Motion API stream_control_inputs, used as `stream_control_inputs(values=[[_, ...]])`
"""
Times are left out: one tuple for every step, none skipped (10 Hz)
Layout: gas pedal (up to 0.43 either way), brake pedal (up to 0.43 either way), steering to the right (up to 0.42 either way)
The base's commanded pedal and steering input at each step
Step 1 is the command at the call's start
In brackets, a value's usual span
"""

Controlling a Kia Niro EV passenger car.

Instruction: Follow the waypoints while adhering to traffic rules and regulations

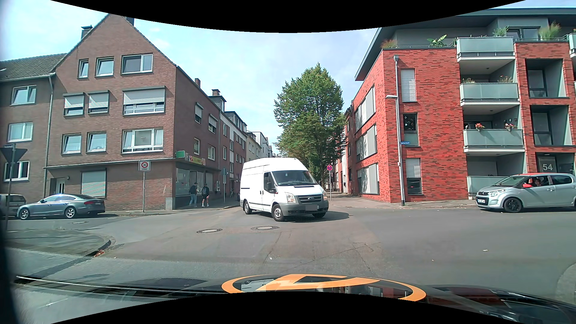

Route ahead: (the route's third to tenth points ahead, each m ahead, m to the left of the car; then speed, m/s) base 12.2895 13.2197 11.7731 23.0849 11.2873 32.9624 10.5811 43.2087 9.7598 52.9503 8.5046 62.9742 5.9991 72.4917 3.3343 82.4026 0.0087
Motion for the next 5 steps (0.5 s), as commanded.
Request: stream_control_inputs(values=[[0.0, 0.177, -0.001], [0.0, 0.177, -0.001], [0.0, 0.177, -0.001], [0.0, 0.171, -0.001], [0.0, 0.177, -0.001]])
